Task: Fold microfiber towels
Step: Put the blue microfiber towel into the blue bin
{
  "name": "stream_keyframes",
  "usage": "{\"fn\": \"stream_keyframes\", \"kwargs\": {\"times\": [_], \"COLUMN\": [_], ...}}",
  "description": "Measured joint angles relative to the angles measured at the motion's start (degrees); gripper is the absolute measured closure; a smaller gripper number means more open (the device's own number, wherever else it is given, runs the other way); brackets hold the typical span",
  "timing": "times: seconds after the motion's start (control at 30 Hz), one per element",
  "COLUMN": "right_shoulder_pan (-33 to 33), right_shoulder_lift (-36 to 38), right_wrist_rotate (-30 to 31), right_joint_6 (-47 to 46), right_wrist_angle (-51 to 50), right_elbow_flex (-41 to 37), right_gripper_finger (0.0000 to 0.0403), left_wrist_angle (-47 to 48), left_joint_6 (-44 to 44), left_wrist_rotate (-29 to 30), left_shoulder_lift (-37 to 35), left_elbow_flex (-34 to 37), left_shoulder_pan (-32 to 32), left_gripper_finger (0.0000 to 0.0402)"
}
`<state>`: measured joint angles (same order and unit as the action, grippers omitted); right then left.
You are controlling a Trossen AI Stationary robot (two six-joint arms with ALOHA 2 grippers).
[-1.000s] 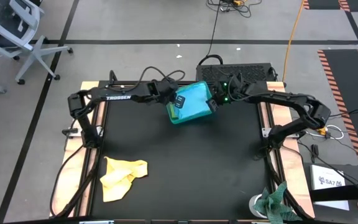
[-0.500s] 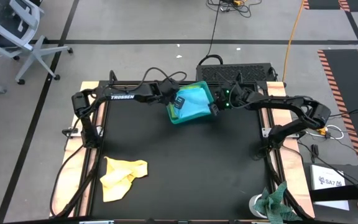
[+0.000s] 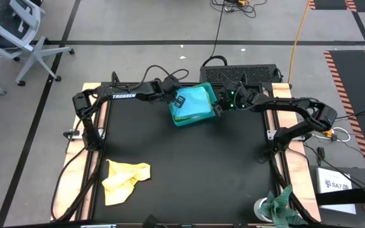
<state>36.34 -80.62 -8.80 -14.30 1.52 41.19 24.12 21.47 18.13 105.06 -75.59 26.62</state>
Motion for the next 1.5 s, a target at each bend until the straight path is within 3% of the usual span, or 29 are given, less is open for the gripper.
{"fn": "stream_keyframes", "kwargs": {"times": [0.17, 0.33, 0.47, 0.93, 1.5], "right_shoulder_pan": [-0.2, -0.8, -1.8, -2.2, -1.5], "right_shoulder_lift": [0.0, 0.0, -0.3, -12.5, -16.8], "right_wrist_rotate": [-0.3, -4.6, -3.5, -3.4, -3.4], "right_joint_6": [-0.7, -4.5, -4.6, -7.5, -7.3], "right_wrist_angle": [1.7, 12.2, 11.9, 24.0, 22.9], "right_elbow_flex": [0.3, 0.6, 0.6, 0.6, 0.6], "right_gripper_finger": [0.0270, 0.0267, 0.0272, 0.0281, 0.0282], "left_wrist_angle": [0.1, -0.2, -0.5, -1.6, 2.7], "left_joint_6": [1.2, 1.5, 1.5, 3.7, -0.4], "left_wrist_rotate": [-1.9, -2.5, -2.3, -1.5, 1.5], "left_shoulder_lift": [0.0, 0.0, 0.4, 3.7, 3.6], "left_elbow_flex": [0.0, 0.0, 0.0, 0.0, 0.0], "left_shoulder_pan": [1.0, 0.4, 0.1, -1.4, 0.2], "left_gripper_finger": [0.0346, 0.0331, 0.0330, 0.0330, 0.0330]}}
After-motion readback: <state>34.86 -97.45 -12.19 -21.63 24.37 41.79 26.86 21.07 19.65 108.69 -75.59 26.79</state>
